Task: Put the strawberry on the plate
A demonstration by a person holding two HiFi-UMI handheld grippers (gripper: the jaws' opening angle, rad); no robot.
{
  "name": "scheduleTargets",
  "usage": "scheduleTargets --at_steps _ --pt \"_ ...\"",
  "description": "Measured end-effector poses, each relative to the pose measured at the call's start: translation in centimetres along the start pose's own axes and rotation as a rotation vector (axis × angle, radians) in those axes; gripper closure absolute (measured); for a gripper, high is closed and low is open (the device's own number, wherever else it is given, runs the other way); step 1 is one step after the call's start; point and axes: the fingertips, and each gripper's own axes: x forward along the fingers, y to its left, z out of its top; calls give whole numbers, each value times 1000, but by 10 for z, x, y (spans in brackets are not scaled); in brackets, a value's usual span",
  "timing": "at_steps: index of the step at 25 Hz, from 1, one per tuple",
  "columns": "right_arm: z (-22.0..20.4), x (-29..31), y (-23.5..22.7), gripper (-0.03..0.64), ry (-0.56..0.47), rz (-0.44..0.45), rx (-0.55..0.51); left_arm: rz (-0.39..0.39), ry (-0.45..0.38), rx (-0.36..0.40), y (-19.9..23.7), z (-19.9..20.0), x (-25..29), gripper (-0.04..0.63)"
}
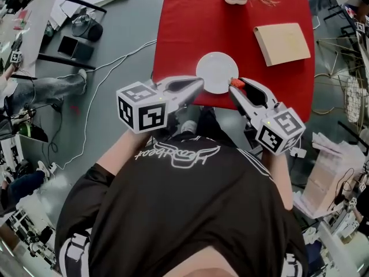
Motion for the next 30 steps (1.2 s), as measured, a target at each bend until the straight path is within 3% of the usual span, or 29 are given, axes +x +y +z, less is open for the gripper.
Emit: scheduleTargets --at_steps 5,12,19,26,30 --pt "-3 20 -15 486 11 33 12 33 15 -12 21 1 9 588" --pt "-3 1 -12 486 41 42 -12 54 25 -36 0 -7 15 588" --pt "-13 19 -12 486 81 46 -47 78 24 -59 12 -5 12 588" --pt "-45 49 -26 486 207 -15 -238 101 22 -100 26 -12 7 588" --pt "-58 61 -37 486 249 -50 -288 107 22 -112 28 -16 4 588"
